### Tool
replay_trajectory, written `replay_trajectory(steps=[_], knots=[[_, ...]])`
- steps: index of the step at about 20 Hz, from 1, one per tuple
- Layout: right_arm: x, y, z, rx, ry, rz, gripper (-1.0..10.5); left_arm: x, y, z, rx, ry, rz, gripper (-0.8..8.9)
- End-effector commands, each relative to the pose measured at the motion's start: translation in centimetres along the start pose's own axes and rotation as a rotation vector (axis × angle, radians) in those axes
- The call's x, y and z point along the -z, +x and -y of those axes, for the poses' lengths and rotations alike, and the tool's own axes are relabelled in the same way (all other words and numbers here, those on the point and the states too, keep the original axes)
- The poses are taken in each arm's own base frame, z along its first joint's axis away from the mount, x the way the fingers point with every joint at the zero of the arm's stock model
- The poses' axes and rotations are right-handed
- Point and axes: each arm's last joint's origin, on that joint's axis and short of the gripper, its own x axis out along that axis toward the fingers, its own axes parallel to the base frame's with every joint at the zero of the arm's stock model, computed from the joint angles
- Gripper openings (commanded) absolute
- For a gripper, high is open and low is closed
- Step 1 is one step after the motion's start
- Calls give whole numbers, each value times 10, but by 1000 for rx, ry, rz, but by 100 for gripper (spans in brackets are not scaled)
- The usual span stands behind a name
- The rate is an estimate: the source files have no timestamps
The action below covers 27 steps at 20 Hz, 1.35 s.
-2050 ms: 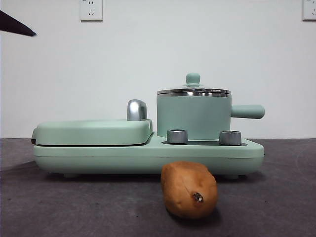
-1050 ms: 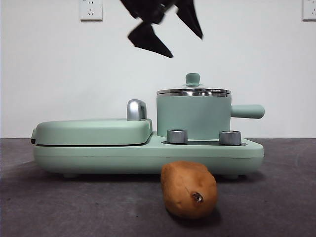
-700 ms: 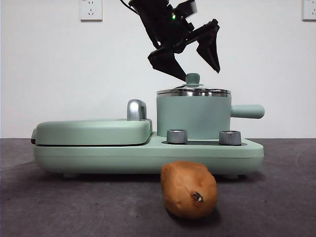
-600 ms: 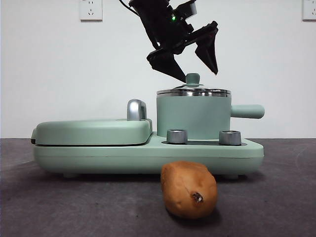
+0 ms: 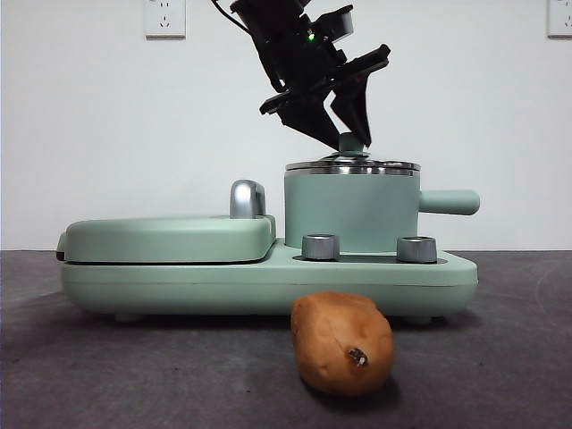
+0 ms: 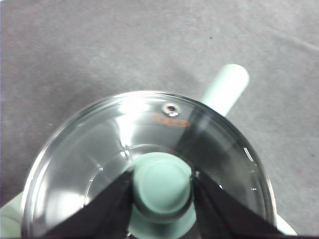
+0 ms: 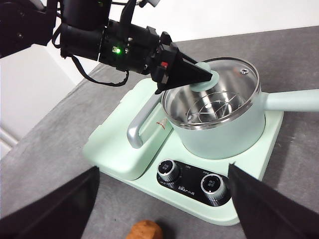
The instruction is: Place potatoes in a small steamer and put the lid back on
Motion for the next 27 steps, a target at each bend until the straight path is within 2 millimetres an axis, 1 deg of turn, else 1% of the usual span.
replay_trajectory(steps=[1,3,6,10,13,14,18,21,24,27], knots=[[-5,-2,-3,-2,-18,15,412,-4,7,5,2,25,19,106],[-5,-2,-3,-2,-19,16,412,-4,7,5,0,37,21,47],[-5,-2,-3,-1,-19,17,412,-7,2,5,0,49,25,46],[-5,-2,-2,34,-19,24,412,-21,-18,7,-1,48,26,46],[-4,-2,-1,39,-13,18,412,-34,-41,9,-3,44,31,41],[-3,-2,-1,48,-5,8,411,-37,-48,10,-4,42,38,14],[8,2,-1,86,54,-96,411,-48,-94,11,-15,42,97,15],[15,10,-9,51,85,-174,411,-49,-135,8,-34,29,104,15],[20,27,-18,28,142,-256,411,-43,-173,7,-48,10,66,15],[31,53,-30,36,173,-378,411,-38,-209,11,-57,2,61,15]])
